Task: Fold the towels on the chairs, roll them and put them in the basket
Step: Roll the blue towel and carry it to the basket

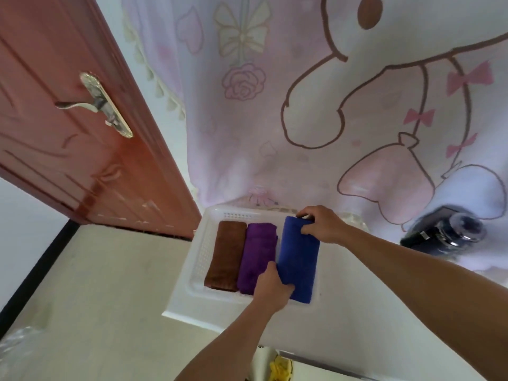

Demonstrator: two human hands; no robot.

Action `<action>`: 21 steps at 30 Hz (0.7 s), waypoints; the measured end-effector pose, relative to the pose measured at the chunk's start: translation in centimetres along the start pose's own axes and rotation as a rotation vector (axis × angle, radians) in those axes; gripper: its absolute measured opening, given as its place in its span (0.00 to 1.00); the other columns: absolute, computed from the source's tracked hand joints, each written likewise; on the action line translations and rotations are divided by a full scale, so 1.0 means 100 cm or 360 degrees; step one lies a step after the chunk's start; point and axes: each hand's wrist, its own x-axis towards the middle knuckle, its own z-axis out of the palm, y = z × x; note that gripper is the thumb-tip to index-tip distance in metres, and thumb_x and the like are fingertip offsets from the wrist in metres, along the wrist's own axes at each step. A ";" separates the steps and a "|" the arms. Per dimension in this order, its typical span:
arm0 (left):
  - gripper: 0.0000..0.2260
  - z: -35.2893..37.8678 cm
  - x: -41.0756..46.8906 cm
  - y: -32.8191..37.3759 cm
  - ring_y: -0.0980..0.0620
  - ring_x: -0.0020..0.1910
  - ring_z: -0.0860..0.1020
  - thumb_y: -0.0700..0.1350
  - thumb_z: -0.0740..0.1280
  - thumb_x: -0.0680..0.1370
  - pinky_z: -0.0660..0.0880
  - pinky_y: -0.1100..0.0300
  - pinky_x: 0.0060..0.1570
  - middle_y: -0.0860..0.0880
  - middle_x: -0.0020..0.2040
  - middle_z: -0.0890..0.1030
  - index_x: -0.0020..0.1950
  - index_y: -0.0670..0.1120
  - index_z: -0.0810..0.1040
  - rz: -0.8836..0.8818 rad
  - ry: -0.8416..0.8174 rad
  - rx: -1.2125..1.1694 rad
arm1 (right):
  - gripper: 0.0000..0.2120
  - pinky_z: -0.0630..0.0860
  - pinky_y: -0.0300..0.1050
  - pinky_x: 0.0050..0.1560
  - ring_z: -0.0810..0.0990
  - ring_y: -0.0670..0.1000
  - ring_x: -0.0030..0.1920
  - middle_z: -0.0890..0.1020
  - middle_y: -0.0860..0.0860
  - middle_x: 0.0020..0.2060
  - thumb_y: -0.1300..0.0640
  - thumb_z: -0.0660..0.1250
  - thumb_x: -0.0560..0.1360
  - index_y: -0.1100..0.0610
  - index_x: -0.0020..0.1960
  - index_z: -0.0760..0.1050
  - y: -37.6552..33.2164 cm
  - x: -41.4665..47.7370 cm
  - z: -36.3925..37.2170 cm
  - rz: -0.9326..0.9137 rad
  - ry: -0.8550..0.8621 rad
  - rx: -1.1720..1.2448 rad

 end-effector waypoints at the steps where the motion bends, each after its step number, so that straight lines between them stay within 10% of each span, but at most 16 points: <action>1: 0.17 0.005 0.007 -0.004 0.47 0.53 0.77 0.43 0.68 0.74 0.77 0.53 0.53 0.46 0.57 0.77 0.59 0.45 0.67 -0.0055 -0.0011 0.0045 | 0.22 0.75 0.46 0.54 0.77 0.54 0.55 0.79 0.55 0.59 0.61 0.69 0.71 0.54 0.65 0.75 0.005 0.009 0.006 0.0008 -0.0044 -0.0055; 8: 0.15 0.018 0.012 -0.013 0.47 0.57 0.76 0.46 0.66 0.77 0.74 0.54 0.52 0.46 0.60 0.75 0.61 0.45 0.69 -0.0098 0.0086 0.0468 | 0.20 0.74 0.45 0.51 0.78 0.52 0.56 0.79 0.49 0.60 0.55 0.63 0.75 0.47 0.67 0.72 0.011 0.033 0.039 -0.0044 -0.0165 -0.0692; 13: 0.15 0.013 -0.005 -0.025 0.49 0.58 0.70 0.43 0.62 0.79 0.70 0.55 0.57 0.48 0.62 0.69 0.65 0.49 0.69 0.0407 0.0259 0.0926 | 0.13 0.76 0.48 0.46 0.77 0.53 0.52 0.78 0.51 0.54 0.54 0.62 0.77 0.54 0.60 0.73 0.011 0.029 0.050 -0.0332 0.0068 -0.1090; 17: 0.18 0.005 -0.012 -0.038 0.45 0.61 0.67 0.54 0.51 0.81 0.66 0.49 0.61 0.45 0.67 0.67 0.66 0.49 0.69 0.0766 -0.0104 0.1283 | 0.15 0.72 0.44 0.38 0.72 0.53 0.55 0.73 0.52 0.55 0.61 0.63 0.75 0.55 0.62 0.74 0.023 0.010 0.053 -0.0656 0.0185 -0.1171; 21: 0.25 0.002 -0.008 -0.045 0.44 0.68 0.63 0.61 0.46 0.81 0.61 0.44 0.66 0.46 0.73 0.62 0.74 0.50 0.61 0.0636 -0.0369 0.1499 | 0.24 0.76 0.52 0.52 0.64 0.59 0.67 0.63 0.58 0.69 0.62 0.61 0.77 0.55 0.72 0.63 0.029 0.003 0.072 -0.0529 -0.0217 -0.1306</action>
